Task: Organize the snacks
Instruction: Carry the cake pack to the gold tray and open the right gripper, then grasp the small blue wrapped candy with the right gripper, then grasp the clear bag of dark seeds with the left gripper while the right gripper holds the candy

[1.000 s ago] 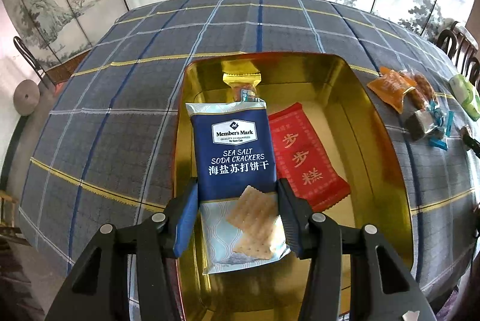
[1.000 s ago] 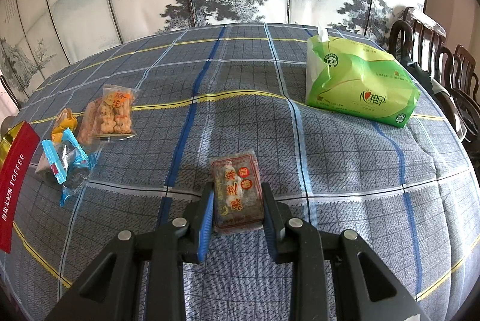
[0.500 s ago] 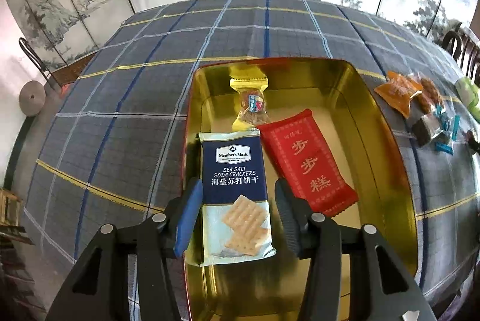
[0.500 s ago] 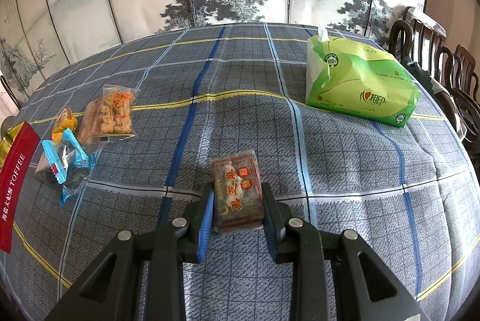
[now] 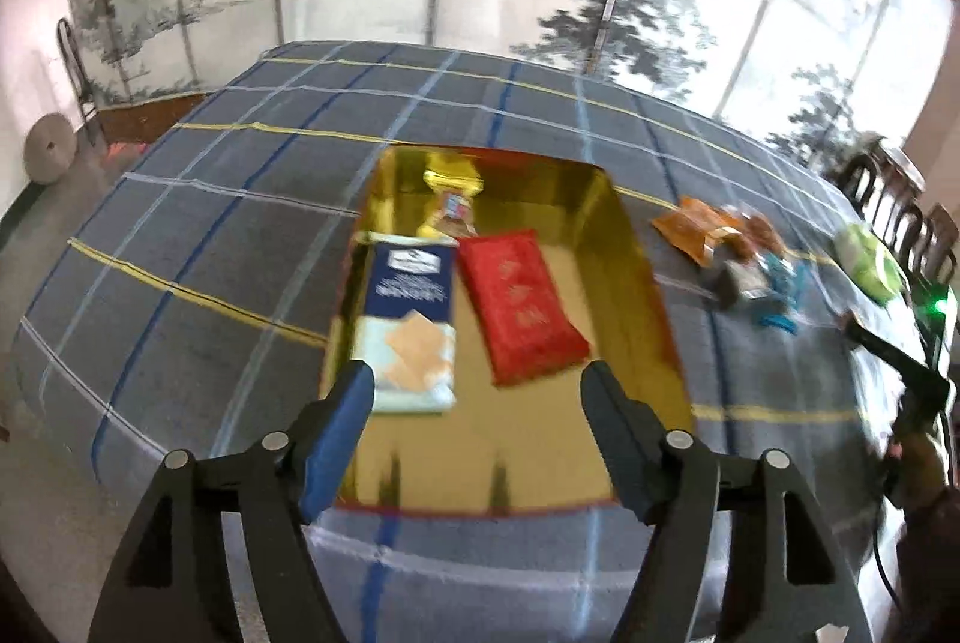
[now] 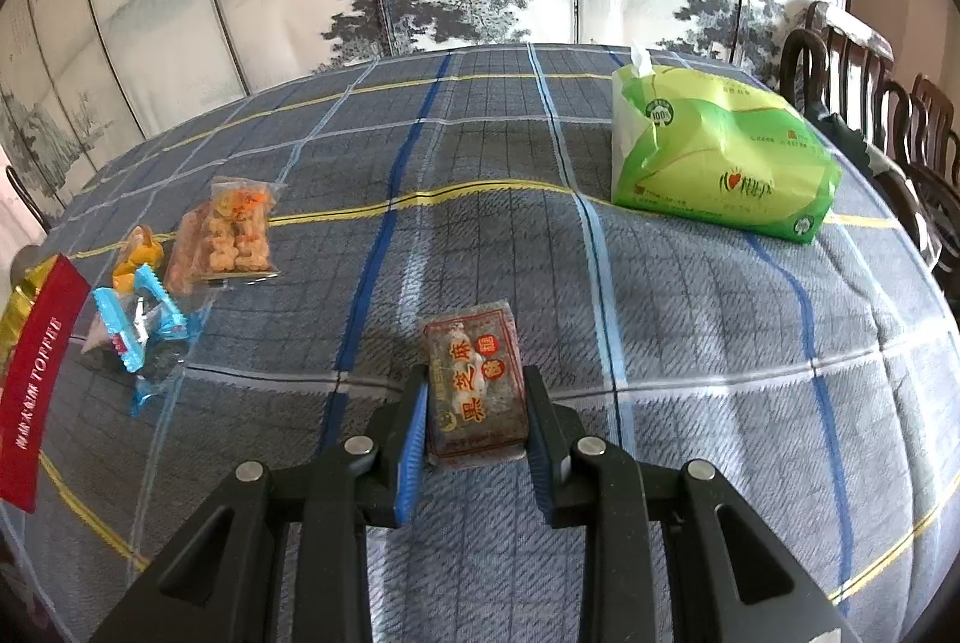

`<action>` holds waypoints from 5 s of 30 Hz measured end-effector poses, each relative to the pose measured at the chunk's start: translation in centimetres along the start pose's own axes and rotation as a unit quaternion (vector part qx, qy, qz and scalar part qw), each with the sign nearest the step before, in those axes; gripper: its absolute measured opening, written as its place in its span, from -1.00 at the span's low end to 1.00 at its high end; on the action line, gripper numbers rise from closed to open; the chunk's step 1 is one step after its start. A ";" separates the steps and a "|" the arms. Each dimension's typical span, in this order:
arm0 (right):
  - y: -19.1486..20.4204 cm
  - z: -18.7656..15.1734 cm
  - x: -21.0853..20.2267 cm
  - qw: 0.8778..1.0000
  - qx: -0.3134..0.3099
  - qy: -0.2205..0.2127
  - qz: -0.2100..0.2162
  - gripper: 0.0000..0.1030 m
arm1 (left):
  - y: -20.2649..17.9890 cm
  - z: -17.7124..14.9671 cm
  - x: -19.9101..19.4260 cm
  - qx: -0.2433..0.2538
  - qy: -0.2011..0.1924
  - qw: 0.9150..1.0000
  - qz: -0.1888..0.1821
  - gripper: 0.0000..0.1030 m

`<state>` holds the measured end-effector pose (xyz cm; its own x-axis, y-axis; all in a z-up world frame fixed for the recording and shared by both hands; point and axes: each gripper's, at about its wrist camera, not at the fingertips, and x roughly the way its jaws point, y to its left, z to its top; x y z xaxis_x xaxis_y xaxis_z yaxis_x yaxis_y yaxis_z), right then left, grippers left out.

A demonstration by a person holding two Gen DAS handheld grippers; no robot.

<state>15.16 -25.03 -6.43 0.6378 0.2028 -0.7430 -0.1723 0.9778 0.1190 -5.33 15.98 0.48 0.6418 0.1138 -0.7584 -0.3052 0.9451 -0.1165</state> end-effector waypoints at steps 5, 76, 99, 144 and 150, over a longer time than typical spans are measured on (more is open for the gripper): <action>0.5 -1.2 -1.6 1.000 0.012 -0.005 0.020 -0.44 | -1.8 -1.3 -1.3 0.019 -0.001 1.000 -0.014 0.48; 15.4 1.1 -1.4 0.982 -0.170 -0.030 0.075 0.06 | -0.5 -4.9 -0.3 0.015 0.071 0.997 -0.041 0.56; 0.3 0.7 -3.7 0.998 -0.051 -0.031 0.018 -0.53 | -11.3 1.1 -0.4 0.162 0.059 0.976 -0.133 0.68; -6.5 -1.7 -2.4 0.997 0.044 -0.036 0.045 -0.49 | -24.2 5.6 18.3 0.475 0.188 0.832 -0.215 -0.40; -6.7 -1.7 -2.1 0.998 0.047 -0.028 0.038 -0.47 | -23.2 4.1 14.9 0.304 0.203 0.911 -0.190 -0.40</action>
<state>13.73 -32.10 -6.76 0.6668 0.2757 -0.6924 -0.1515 0.9598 0.2362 14.20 -3.03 -5.44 0.2700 -0.2622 -0.9265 0.4096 0.9021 -0.1359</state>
